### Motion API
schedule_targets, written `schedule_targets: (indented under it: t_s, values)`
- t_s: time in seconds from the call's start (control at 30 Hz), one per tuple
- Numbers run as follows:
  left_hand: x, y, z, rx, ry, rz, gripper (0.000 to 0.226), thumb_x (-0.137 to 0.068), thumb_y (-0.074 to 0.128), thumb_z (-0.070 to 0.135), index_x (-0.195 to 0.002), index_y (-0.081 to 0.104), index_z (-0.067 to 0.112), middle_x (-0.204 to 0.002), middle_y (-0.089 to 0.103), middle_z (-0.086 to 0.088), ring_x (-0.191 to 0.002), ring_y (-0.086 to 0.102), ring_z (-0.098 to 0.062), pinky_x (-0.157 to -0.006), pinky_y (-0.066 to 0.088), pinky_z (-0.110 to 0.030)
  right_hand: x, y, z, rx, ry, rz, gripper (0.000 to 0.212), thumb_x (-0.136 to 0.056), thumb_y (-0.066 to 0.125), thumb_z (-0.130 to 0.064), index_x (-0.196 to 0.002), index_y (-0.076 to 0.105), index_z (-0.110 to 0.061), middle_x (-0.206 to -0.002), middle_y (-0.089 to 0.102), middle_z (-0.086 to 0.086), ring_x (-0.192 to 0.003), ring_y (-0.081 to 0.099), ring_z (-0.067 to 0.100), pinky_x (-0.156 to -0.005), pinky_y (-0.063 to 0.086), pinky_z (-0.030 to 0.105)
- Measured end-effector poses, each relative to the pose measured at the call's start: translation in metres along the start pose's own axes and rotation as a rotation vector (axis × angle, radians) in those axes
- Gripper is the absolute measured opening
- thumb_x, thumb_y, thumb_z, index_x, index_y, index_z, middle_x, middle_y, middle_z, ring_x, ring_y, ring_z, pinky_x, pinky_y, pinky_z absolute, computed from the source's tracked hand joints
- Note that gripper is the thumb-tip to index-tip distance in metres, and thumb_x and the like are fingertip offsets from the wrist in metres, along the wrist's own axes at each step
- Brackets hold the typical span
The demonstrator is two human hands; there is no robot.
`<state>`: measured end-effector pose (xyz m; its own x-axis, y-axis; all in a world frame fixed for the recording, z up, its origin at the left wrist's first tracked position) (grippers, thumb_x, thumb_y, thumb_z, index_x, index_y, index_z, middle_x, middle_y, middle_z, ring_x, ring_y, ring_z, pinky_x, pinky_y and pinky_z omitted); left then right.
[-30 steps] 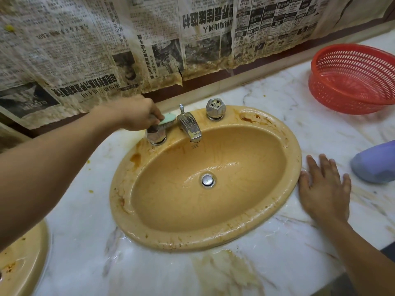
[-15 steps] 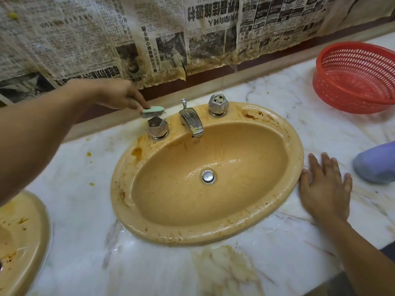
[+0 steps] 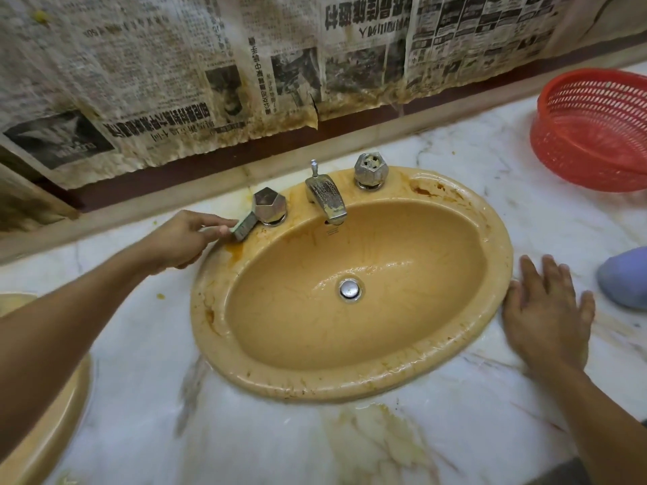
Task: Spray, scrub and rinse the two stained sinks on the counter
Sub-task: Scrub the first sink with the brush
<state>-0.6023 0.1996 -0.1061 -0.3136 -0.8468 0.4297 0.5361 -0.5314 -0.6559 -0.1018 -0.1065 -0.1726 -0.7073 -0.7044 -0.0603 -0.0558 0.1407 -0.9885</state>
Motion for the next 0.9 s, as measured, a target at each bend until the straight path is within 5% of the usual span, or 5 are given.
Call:
schedule_targets:
  t_s: [0.17, 0.33, 0.47, 0.6, 0.9]
  values:
    - [0.002, 0.010, 0.026, -0.111, 0.026, 0.296, 0.031, -0.106, 0.056, 0.031, -0.133, 0.070, 0.026, -0.134, 0.069, -0.006, -0.122, 0.060, -0.025, -0.100, 0.045, -0.033, 0.002, -0.001, 0.000, 0.002, -0.006, -0.001, 0.066, -0.101, 0.011, -0.051, -0.160, 0.027, -0.028, -0.170, 0.017, 0.000, -0.157, 0.010, 0.020, -0.124, 0.009, 0.056]
    - [0.054, 0.037, 0.026, -0.551, 0.073, 0.393, 0.037, -0.107, 0.044, 0.030, -0.139, 0.062, 0.034, -0.104, 0.071, -0.015, -0.094, 0.063, -0.039, -0.074, 0.053, -0.042, 0.000, -0.002, -0.002, -0.014, -0.006, 0.000, 0.064, -0.101, 0.013, -0.051, -0.160, 0.028, -0.028, -0.170, 0.017, 0.001, -0.157, 0.010, 0.019, -0.124, 0.010, 0.056]
    - [0.045, 0.051, 0.053, -0.907, 0.083, 0.336, 0.042, -0.099, 0.042, 0.011, -0.136, 0.055, 0.027, -0.070, 0.043, -0.004, -0.064, 0.048, -0.030, -0.053, 0.036, -0.034, 0.002, -0.001, 0.000, -0.017, -0.006, 0.000, 0.065, -0.101, 0.013, -0.051, -0.160, 0.028, -0.029, -0.170, 0.018, 0.000, -0.157, 0.010, 0.018, -0.124, 0.009, 0.055]
    - [0.066, 0.073, 0.058, -1.093, 0.130, 0.164, 0.062, -0.099, 0.037, 0.010, -0.158, 0.031, 0.029, -0.068, 0.034, 0.001, -0.066, 0.048, -0.027, -0.054, 0.040, -0.034, 0.002, -0.002, -0.001, -0.011, -0.009, 0.001, 0.066, -0.100, 0.010, -0.052, -0.160, 0.028, -0.028, -0.170, 0.018, 0.000, -0.157, 0.011, 0.019, -0.124, 0.010, 0.056]
    - [0.051, 0.065, 0.068, -1.230, 0.306, 0.134, 0.056, -0.106, 0.032, 0.018, -0.160, 0.027, 0.029, -0.090, 0.059, -0.002, -0.074, 0.060, -0.026, -0.055, 0.043, -0.035, 0.002, -0.002, 0.001, -0.015, -0.005, 0.006, 0.065, -0.100, 0.012, -0.051, -0.159, 0.028, -0.028, -0.169, 0.018, 0.001, -0.157, 0.011, 0.020, -0.124, 0.010, 0.056]
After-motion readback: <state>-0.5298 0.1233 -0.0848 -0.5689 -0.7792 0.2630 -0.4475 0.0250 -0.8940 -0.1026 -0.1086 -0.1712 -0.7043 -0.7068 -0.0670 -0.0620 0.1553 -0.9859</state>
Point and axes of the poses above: each hand's wrist, its own x-axis away from the middle knuckle, its own y-axis out of the palm, z = x × y, the point moved 9 cm from there along -x, towards the middle knuckle
